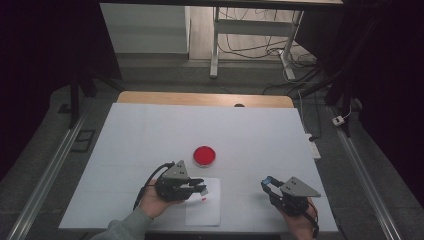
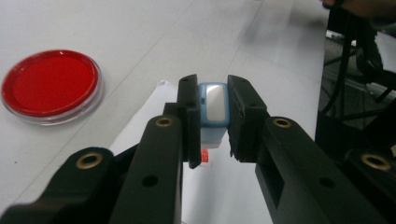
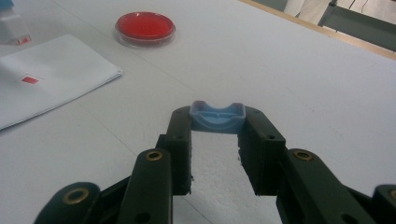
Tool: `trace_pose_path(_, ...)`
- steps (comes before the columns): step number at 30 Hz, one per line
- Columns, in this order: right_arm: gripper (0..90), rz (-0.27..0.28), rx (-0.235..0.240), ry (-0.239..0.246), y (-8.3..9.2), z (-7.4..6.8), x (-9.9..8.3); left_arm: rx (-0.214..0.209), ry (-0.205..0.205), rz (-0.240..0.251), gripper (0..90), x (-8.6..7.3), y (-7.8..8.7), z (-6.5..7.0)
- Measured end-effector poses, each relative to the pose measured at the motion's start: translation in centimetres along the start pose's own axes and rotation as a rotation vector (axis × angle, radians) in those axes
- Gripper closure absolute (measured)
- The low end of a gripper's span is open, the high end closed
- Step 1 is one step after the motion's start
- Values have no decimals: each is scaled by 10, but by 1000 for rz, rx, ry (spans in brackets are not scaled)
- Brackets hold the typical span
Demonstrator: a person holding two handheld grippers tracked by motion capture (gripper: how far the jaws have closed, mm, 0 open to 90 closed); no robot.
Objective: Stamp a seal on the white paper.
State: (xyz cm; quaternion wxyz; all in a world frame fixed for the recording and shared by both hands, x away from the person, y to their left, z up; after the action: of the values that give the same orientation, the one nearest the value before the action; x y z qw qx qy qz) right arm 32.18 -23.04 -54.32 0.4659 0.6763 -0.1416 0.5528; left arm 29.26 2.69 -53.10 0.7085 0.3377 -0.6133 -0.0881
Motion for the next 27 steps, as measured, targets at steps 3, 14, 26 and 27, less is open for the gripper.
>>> trace_pose_path(3, 649, -2, 0, 0, 0, 0, 0, 2, 12, 23, 762, 4, 5, -1)
trace_pose_path(14, 649, -5, 2, 0, 0, 0, 0, 21, 78, 116, 761, 15, 31, -10)
trace_pose_path(26, 649, -2, 0, 0, -1, 0, -1, 50, 121, 174, 760, 17, 51, -23)
trace_pose_path(27, 649, -4, -1, 1, -1, 1, -1, 51, 123, 179, 760, 16, 53, -24)
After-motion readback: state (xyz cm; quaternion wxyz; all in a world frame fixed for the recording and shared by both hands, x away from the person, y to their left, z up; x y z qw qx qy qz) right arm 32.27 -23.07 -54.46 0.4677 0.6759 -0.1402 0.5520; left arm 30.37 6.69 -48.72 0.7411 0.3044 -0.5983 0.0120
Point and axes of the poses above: each handheld gripper's, and its own axes: y roughly backward along the jaws, x roughly out of its top, z roughly to its right, the point moved 9 cm from there along -y, roughly forward along the jaws, and after that the axes turned 8 degrees about -y, right-handed, at the moved point
